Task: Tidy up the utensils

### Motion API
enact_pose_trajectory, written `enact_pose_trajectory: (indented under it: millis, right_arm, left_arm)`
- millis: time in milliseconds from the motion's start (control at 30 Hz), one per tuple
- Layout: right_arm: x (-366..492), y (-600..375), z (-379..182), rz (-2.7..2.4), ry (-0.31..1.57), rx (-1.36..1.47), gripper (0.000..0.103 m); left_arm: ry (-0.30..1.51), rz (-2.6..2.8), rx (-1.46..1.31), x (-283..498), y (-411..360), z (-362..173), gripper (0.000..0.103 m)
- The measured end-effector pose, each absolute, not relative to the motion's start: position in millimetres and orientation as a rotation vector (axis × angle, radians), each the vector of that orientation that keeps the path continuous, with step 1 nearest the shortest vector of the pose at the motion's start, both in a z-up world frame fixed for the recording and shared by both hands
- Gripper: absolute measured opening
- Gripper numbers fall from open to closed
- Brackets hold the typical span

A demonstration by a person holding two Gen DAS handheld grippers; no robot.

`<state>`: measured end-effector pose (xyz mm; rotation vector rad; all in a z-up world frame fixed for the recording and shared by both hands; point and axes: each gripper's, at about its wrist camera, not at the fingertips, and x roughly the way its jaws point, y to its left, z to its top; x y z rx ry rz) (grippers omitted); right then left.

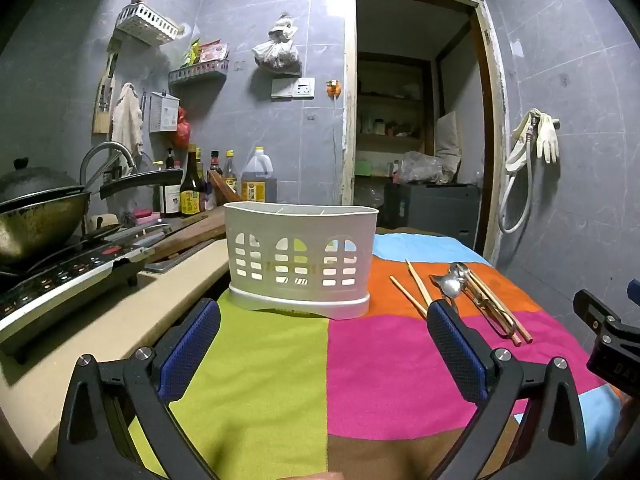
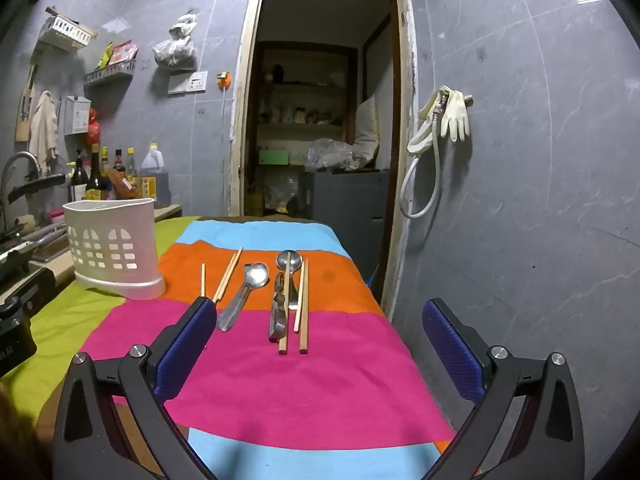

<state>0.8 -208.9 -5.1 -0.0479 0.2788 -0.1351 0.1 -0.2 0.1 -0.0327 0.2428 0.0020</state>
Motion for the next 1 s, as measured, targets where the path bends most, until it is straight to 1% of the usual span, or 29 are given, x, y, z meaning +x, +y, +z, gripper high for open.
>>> enact_pose_trajectory:
  millis: [1000]
  right_arm:
    - [4.3, -207.3, -10.0, -0.131, 0.284, -0.043, 0.103]
  left_arm:
    - [0.251, -0.013, -0.036, 4.0, -1.2, -3.0, 0.101]
